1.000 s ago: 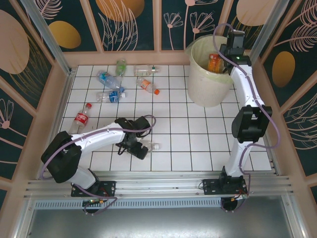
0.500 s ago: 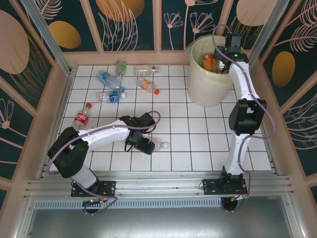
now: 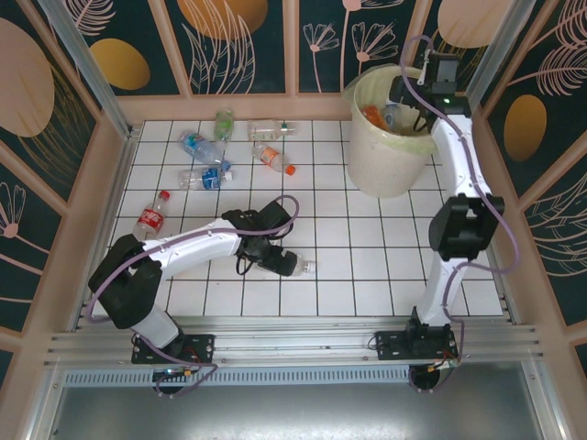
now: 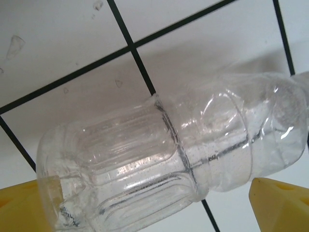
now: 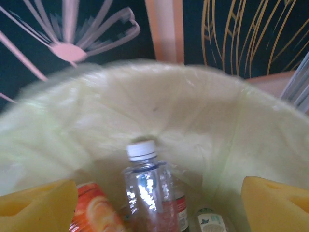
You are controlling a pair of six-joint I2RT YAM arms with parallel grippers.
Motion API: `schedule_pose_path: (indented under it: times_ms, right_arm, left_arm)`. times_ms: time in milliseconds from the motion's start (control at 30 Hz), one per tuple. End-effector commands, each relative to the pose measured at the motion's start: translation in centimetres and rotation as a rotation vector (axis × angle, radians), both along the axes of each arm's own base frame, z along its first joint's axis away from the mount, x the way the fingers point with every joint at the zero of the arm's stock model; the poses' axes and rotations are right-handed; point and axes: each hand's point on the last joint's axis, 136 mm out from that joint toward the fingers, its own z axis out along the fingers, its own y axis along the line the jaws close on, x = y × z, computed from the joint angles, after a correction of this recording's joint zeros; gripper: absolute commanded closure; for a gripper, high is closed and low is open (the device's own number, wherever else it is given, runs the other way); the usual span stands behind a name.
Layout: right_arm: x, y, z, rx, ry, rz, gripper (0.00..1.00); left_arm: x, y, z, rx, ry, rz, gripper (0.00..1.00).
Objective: Put the plastic bottles in the bin
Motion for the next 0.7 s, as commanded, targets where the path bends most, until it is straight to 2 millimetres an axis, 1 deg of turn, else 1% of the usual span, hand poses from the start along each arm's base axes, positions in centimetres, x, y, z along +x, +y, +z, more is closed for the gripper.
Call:
schedule_pose_path:
  times_ms: [0,100,167,300,400,467,533,667]
  right_arm:
    - [-3.3,1.3,7.9,0.049,-0.194,0.064,0.12]
    - [-5.8,2.3,10.0,0.062,-0.237,0.110,0.11]
    - [-7.5,3.7,10.4,0.074,-0.245,0.166,0.11]
    - [-11.7,8.0,10.3,0.100,-0.260,0.338,0.11]
    - [-14.9,11.7,9.4,0.121,-0.242,0.472,0.11]
    - [-17.0,13.9,8.2,0.139,-0.208,0.553,0.11]
    - [-19.4,15.9,6.8,0.178,-0.168,0.637,0.11]
    - [-23.0,18.4,3.7,0.248,-0.091,0.748,0.11]
  left_arm:
    - [1.2,-1.4,2.6,-0.101,-0.058,0.091,0.01]
    - [1.6,-2.0,4.3,-0.176,-0.088,0.144,0.02]
    - [1.9,-2.0,5.3,-0.201,-0.111,0.164,0.01]
    - [2.9,-2.0,7.7,-0.262,-0.205,0.164,0.01]
    - [3.4,-2.0,10.0,-0.334,-0.274,0.157,0.01]
    - [3.6,-1.6,11.4,-0.362,-0.310,0.147,0.01]
    - [3.9,-0.4,12.5,-0.361,-0.341,0.150,0.01]
    - [4.5,1.9,14.1,-0.379,-0.385,0.184,0.01]
